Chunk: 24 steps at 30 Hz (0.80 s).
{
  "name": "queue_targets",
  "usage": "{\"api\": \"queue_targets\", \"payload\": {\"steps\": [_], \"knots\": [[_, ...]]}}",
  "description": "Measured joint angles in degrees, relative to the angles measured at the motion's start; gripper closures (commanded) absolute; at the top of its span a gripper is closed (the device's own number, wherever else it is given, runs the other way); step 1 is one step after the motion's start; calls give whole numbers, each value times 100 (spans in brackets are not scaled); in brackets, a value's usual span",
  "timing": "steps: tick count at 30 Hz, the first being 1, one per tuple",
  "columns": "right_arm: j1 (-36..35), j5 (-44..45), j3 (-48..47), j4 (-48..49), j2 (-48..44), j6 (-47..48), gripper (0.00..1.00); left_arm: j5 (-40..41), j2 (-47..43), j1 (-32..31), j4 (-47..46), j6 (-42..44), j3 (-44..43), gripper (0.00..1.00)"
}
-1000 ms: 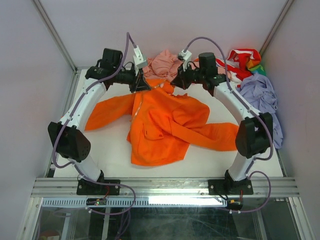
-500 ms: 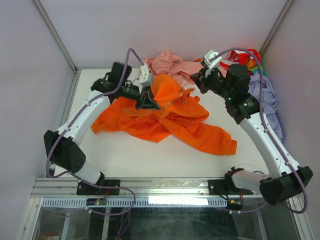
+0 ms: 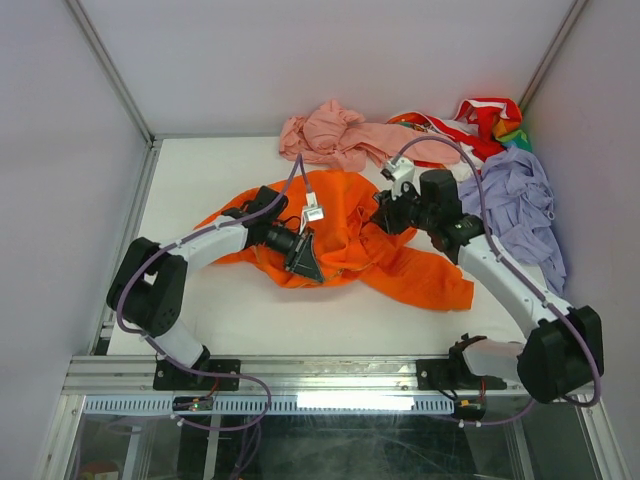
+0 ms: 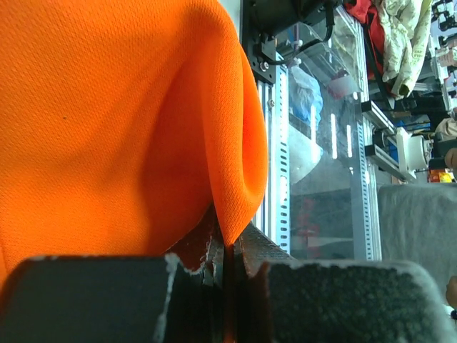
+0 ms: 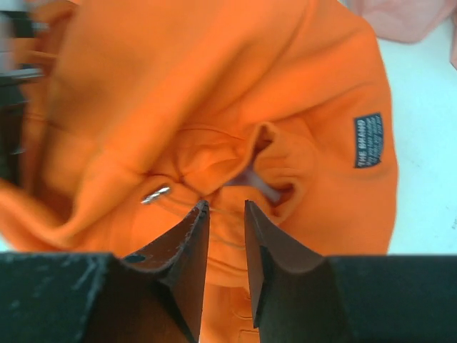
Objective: Zip up the jacket
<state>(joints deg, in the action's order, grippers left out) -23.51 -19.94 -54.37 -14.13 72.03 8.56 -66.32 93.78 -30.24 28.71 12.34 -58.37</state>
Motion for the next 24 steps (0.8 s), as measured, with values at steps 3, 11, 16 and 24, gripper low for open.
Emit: {"api": "queue_targets", "payload": {"steps": [3, 11, 16, 24], "knots": [[-68, -396, 109, -31, -431, -166, 70, 2, 46, 74, -302, -398, -13, 100], [-461, -1687, 1191, 173, -1668, -671, 76, 9, 188, 450, -595, -953, -20, 100], [-599, -2369, 1899, 608, -1851, -905, 78, 28, 188, 485, -623, -1088, -20, 100], [-667, -2876, 2142, 1821, -660, -1001, 69, 151, 122, 483, -638, -1191, 39, 100]]}}
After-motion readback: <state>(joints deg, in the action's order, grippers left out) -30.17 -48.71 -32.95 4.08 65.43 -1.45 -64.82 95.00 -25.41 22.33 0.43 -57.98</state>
